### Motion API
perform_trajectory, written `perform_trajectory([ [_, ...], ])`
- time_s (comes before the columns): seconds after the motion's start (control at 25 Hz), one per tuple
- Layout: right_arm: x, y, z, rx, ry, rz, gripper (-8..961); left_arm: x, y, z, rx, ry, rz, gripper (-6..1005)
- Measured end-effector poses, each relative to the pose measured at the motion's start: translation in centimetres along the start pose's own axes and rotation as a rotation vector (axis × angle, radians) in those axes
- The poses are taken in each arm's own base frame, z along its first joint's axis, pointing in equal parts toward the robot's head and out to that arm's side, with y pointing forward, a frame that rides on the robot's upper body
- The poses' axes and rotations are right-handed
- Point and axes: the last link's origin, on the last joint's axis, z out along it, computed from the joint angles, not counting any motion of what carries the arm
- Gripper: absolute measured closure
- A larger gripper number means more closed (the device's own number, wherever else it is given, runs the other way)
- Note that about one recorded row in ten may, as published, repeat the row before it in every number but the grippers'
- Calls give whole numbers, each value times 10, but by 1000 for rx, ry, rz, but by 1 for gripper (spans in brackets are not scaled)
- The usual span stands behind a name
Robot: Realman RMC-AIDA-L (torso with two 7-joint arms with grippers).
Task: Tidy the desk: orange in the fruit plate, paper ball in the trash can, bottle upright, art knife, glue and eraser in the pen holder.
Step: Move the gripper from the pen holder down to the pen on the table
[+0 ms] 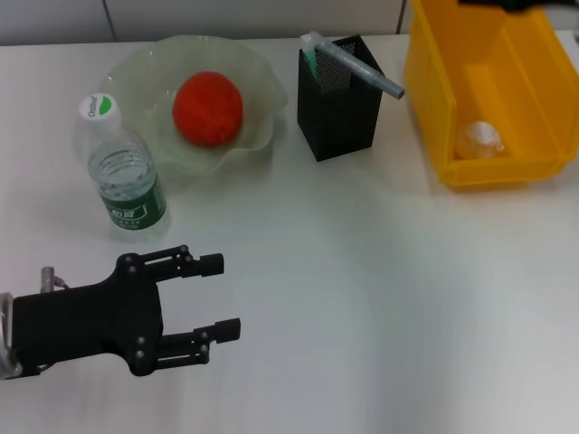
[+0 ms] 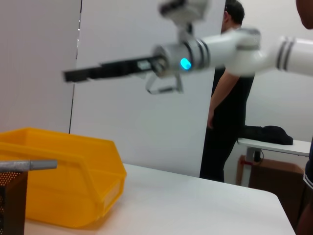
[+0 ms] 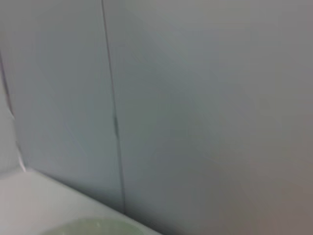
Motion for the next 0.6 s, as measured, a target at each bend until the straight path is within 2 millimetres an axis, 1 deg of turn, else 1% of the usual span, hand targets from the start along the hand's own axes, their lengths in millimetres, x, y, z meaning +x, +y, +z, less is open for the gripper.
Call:
perform_trajectory([
  [0.12, -39, 5, 30, 22, 138, -37, 176, 1, -2, 2, -1, -2, 4, 268],
  [0.24, -68, 17, 58, 11, 259, -75, 187, 2, -3, 2, -1, -3, 9, 268],
  [0.32, -75, 24, 75, 6, 339, -82, 195, 3, -4, 3, -3, -3, 15, 268],
  [0.4, -77, 29, 90, 6, 417, -88, 202, 4, -5, 4, -5, -3, 16, 268],
  [0.52, -72, 39, 105, 10, 529, -104, 213, 4, -6, 5, -7, -4, 17, 268],
  [0.6, -69, 41, 108, 8, 554, -109, 220, 4, -6, 5, -5, -5, 18, 268],
])
